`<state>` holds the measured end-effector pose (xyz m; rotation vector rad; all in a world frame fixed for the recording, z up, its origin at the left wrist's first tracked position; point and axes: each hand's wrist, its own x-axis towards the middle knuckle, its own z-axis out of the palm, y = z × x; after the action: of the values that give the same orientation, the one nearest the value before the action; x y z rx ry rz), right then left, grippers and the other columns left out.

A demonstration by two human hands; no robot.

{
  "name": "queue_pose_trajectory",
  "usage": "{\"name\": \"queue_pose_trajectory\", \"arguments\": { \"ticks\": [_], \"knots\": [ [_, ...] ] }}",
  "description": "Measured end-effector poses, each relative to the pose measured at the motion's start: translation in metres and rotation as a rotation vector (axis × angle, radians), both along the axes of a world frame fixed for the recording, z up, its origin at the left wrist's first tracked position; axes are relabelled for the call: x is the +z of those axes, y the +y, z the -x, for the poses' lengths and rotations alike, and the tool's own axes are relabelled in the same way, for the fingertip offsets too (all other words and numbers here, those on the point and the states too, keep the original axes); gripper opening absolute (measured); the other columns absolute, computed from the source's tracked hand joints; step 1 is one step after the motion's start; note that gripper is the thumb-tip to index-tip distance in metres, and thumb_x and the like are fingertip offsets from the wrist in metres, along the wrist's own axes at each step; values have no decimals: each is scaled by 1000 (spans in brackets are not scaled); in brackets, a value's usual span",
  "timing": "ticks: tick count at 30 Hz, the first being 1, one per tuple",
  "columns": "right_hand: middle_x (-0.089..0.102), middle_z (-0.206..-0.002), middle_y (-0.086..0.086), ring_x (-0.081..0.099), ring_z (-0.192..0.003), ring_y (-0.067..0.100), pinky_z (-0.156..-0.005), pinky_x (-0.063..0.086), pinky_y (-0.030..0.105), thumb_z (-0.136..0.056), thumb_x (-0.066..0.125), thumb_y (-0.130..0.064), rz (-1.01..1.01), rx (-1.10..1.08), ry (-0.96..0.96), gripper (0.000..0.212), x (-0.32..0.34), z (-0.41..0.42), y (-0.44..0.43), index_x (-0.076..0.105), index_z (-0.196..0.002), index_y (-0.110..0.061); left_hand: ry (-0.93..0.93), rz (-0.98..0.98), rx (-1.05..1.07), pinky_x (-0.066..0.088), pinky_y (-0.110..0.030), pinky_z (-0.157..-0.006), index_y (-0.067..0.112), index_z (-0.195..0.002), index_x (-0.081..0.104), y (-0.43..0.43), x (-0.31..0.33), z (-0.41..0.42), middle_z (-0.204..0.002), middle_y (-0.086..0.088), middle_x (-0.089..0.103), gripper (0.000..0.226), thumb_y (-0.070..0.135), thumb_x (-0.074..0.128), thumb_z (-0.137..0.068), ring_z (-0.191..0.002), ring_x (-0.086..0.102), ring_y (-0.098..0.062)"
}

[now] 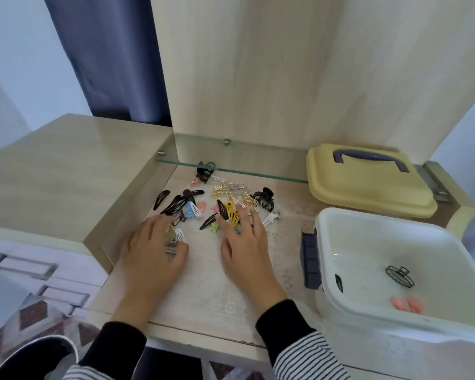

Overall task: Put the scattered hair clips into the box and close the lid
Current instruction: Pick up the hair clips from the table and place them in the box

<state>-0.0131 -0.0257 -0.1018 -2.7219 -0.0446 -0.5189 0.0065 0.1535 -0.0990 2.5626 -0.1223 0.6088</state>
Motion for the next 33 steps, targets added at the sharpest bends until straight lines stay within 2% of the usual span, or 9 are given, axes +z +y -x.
{"name": "queue_pose_trajectory", "arguments": {
  "ticks": [4,8,10,13,17,22,27,30,33],
  "knots": [
    [27,-154,6,9,-145,31,-116,11,43,-95,44,-23,20,13,29,40,-1,0,0,51,-134,-30,-8,34,62,34,-41,-93,26,-102,59,2,-1,2,-110,10,61,39,42,41,-72,-104,57,-21],
    [41,-145,4,20,-141,28,-116,23,44,-93,48,-18,-24,33,-13,29,-2,0,0,61,-118,-27,-27,-29,91,33,-41,-93,27,-95,58,1,-3,2,-102,9,60,28,43,47,-74,-99,58,-21],
    [45,-141,3,26,-137,28,-113,28,43,-91,51,-17,-40,39,-43,29,-4,0,-1,61,-117,-27,-45,-50,106,33,-41,-92,26,-93,59,1,-5,1,-99,7,60,28,43,48,-74,-96,58,-22],
    [47,-139,2,29,-135,26,-113,28,40,-92,53,-20,-26,37,-72,31,-5,0,0,60,-122,-27,-41,-78,118,33,-39,-90,26,-90,59,2,-8,0,-97,7,58,27,44,49,-73,-94,57,-21],
    [47,-139,1,28,-136,25,-113,27,40,-92,53,-24,-26,44,-50,21,-6,-1,-2,64,-110,-26,-8,-112,116,35,-40,-88,28,-83,60,2,-10,-2,-96,8,57,18,41,54,-73,-91,57,-19],
    [51,-133,0,32,-133,24,-110,32,41,-91,56,-26,-29,65,-49,15,-6,1,-3,64,-103,-21,29,-69,54,35,-39,-89,28,-84,60,4,-11,-4,-101,9,57,15,40,53,-79,-98,55,-16],
    [45,-142,-1,28,-136,25,-112,27,42,-91,53,-23,-13,92,-51,31,-6,0,-2,60,-121,-28,-7,-34,-25,33,-34,-89,27,-87,61,3,-10,-4,-99,11,60,23,43,44,-85,-100,57,-14],
    [48,-140,-1,28,-135,26,-111,29,42,-91,55,-22,-22,95,-46,23,-7,1,-2,65,-111,-27,-9,-28,-39,32,-34,-94,27,-89,60,3,-9,-4,-94,14,62,22,41,44,-86,-98,58,-13],
    [51,-135,-2,32,-134,26,-108,32,41,-91,56,-22,-48,92,-53,13,-7,2,-2,64,-100,-23,-5,-16,-48,29,-33,-95,27,-94,61,2,-9,-4,-100,13,63,20,34,44,-86,-101,58,-12]
  ]
}}
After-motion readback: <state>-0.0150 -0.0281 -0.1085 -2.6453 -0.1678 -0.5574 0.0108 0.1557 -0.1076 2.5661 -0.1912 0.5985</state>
